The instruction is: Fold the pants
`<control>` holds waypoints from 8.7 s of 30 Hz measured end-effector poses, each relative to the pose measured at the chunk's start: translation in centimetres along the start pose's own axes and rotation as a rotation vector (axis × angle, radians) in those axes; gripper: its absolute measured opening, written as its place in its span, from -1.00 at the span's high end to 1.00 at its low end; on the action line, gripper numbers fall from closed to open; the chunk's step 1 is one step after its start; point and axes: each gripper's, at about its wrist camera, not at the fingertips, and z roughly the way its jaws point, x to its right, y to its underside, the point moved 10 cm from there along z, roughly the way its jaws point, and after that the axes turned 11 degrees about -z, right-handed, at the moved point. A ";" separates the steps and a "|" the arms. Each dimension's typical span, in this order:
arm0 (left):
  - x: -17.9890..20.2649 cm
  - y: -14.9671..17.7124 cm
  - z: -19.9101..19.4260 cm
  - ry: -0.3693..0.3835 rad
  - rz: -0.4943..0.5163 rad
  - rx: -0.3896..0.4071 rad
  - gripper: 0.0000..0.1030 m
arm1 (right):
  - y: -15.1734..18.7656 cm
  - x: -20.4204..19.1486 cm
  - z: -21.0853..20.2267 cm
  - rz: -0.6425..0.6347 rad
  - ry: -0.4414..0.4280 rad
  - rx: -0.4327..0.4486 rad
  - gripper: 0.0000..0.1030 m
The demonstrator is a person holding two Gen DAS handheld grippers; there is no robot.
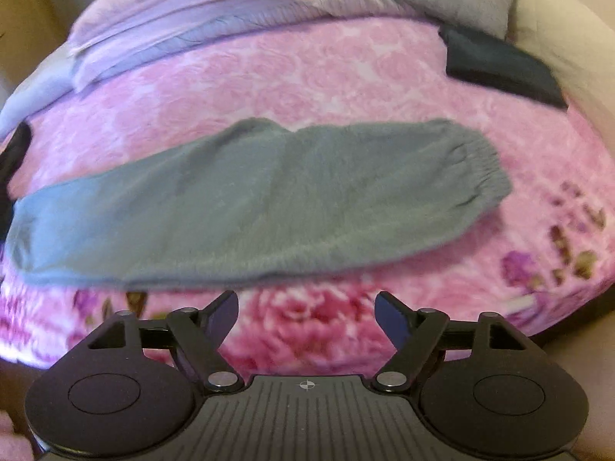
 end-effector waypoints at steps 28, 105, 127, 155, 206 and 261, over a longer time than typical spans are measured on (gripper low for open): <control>7.9 6.8 -17.1 0.034 0.120 0.121 -0.08 | 4.7 -0.6 -14.3 -0.127 -0.059 0.044 -0.48; -19.0 -2.8 18.9 0.441 -0.795 0.259 0.02 | 5.5 0.4 7.9 0.337 0.108 0.392 -0.47; 9.1 -10.2 6.8 0.319 0.360 0.733 0.94 | 4.1 9.6 8.8 0.458 0.173 0.442 -0.47; 0.5 -11.4 18.1 0.337 -0.002 0.325 0.57 | -10.0 -8.9 22.1 0.562 -0.600 0.306 -0.34; 9.7 -10.6 19.5 0.521 0.174 0.221 0.58 | -3.7 -3.4 20.4 0.711 -0.353 0.456 0.84; 10.2 -4.8 16.2 0.404 0.293 0.191 0.61 | 1.1 -9.2 13.2 -0.024 0.112 0.362 0.26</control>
